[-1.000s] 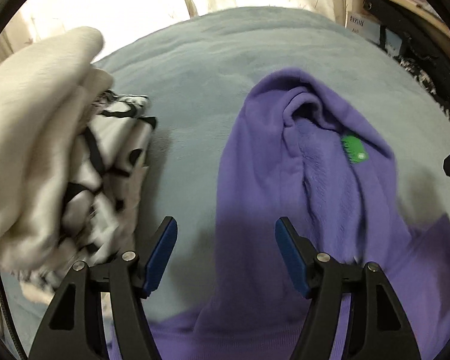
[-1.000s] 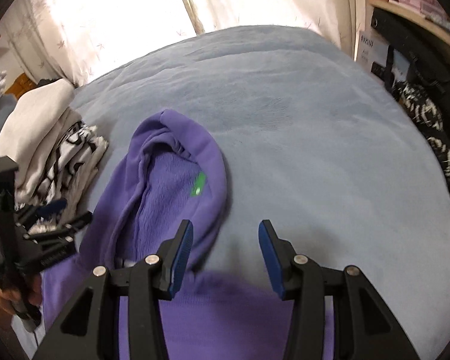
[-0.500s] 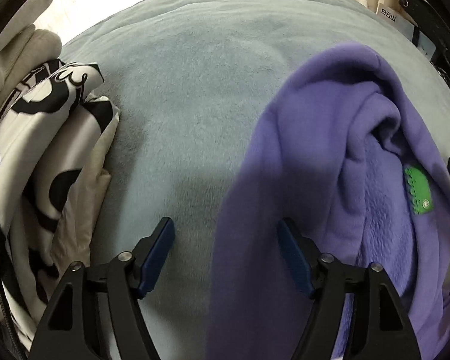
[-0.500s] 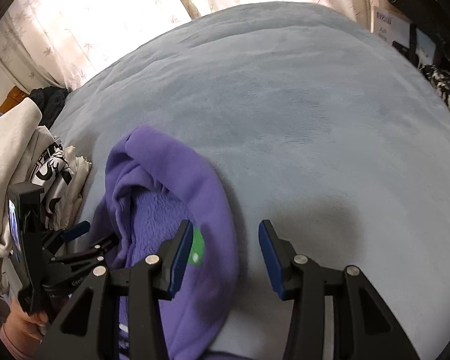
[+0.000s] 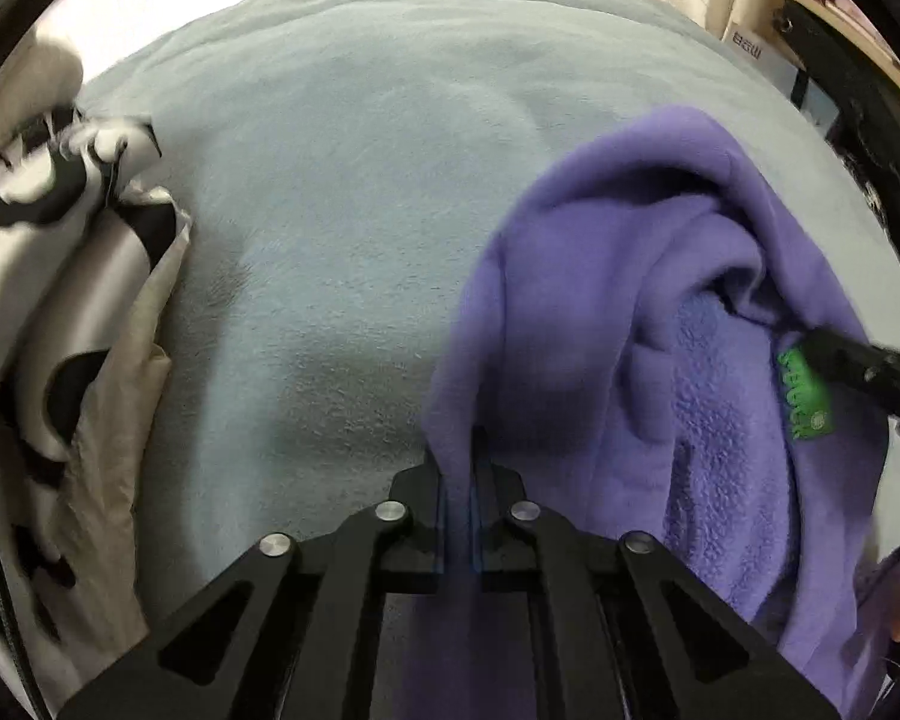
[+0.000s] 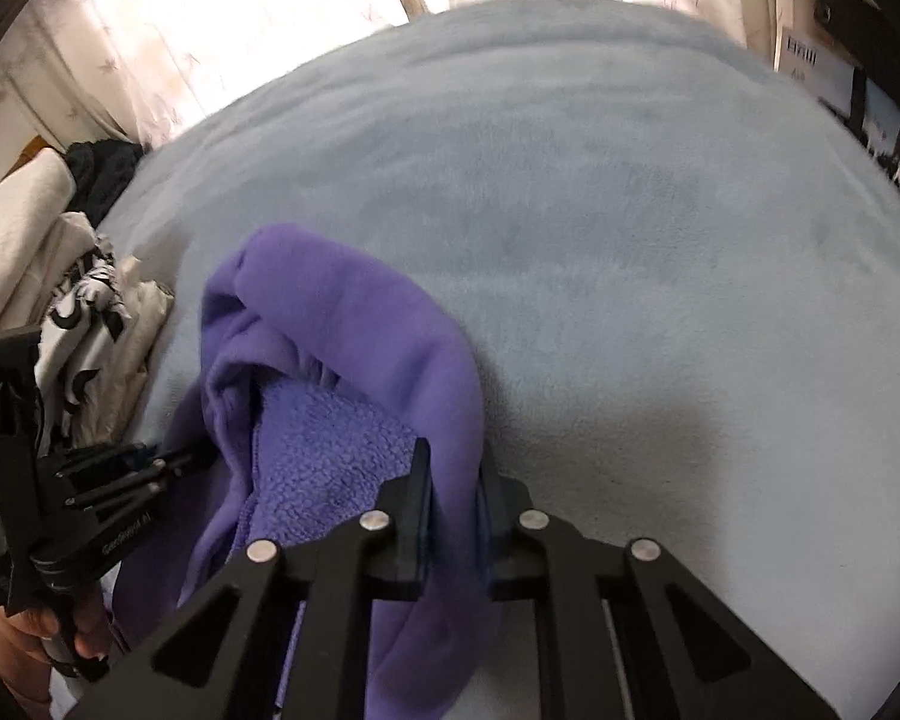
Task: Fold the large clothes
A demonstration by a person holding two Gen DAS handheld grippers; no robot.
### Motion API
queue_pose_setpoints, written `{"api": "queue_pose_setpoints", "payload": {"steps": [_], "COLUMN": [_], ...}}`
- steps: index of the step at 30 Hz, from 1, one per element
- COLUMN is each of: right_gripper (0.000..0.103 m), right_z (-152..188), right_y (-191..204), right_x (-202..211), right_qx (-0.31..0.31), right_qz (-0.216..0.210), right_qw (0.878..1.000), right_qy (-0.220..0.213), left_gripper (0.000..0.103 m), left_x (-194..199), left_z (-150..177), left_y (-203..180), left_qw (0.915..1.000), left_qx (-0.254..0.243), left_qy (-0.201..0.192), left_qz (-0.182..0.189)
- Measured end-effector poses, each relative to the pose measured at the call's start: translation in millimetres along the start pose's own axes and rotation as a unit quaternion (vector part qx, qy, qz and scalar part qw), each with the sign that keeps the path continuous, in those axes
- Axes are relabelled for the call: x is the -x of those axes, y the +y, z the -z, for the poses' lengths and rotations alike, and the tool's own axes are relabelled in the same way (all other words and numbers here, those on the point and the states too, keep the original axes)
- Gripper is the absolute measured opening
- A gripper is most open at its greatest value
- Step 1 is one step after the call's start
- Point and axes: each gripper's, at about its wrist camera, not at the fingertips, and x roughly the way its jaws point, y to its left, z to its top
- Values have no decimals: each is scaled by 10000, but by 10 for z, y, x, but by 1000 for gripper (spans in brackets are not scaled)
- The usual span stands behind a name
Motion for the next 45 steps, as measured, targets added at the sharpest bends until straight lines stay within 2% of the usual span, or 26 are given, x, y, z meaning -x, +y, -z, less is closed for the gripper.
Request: {"api": "queue_pose_setpoints", "payload": {"steps": [3,5,9,11,14,18,21,23,26,28,30,33,35,37,38,39,40,42,45], "right_gripper": [10,10,10,10,10,11,13,16,22,22,22,22,24,37,48,53,55,57,57], "right_z": [55,122,342,494,754,1325,1776,2140,2695,3054,3279,3468,3502,3509,3505,3476,3490,3427,3335], "right_y": [12,35,78,122,224,346,428,474,506,484,441,369,346,338,330,325,345,347,373], "right_x": [287,531,1111,1396,1758,2192,2288,2272,2148,2029,1986,2044,2110,2187,2222,2245,2249,2226,2110], "right_qx": [73,196,416,512,675,1080,1417,1711,1949,1951,1835,1443,1187,923,750,599,479,168,-136], "right_qz": [41,48,-171,-305,-596,-735,-532,-288,6,248,319,108,-104,-345,-519,-685,-828,-1243,-1612], "right_qw": [9994,9981,9932,9900,9854,9791,9768,9746,9767,9790,9818,9891,9923,9943,9946,9943,9936,9901,9851], "right_qy": [-348,-586,-1073,-1275,-1442,-1558,-1513,-1416,-900,-532,-367,-270,-327,-417,-491,-557,-600,-629,-587], "left_gripper": [3,3,3,3,3,3,3,3,3,3,3,6,12,25,29,35,41,43,43], "left_x": [207,471,1062,1433,1846,2198,2324,2304,2162,2057,1963,1961,2016,2063,2082,2094,2099,2104,2017], "left_z": [48,107,276,486,887,1504,2062,2436,2984,3399,3632,3854,3927,3976,3991,4043,4037,4041,3950], "left_y": [-76,-51,59,121,219,292,363,356,354,313,401,559,600,609,618,583,576,535,457], "left_qw": [9980,9957,9908,9877,9857,9864,9880,9893,9936,9954,9965,9942,9896,9833,9770,9728,9689,9584,9433], "left_qx": [-92,38,181,156,139,38,39,50,127,154,239,578,761,888,980,1028,1064,1140,1236], "left_qy": [-376,-690,-1207,-1468,-1645,-1641,-1526,-1424,-1072,-934,-765,-613,-624,-645,-689,-730,-772,-866,-858], "left_qz": [-509,-617,-588,-505,-329,-45,245,303,321,153,229,662,1048,1452,1761,1941,2098,2470,2958]}}
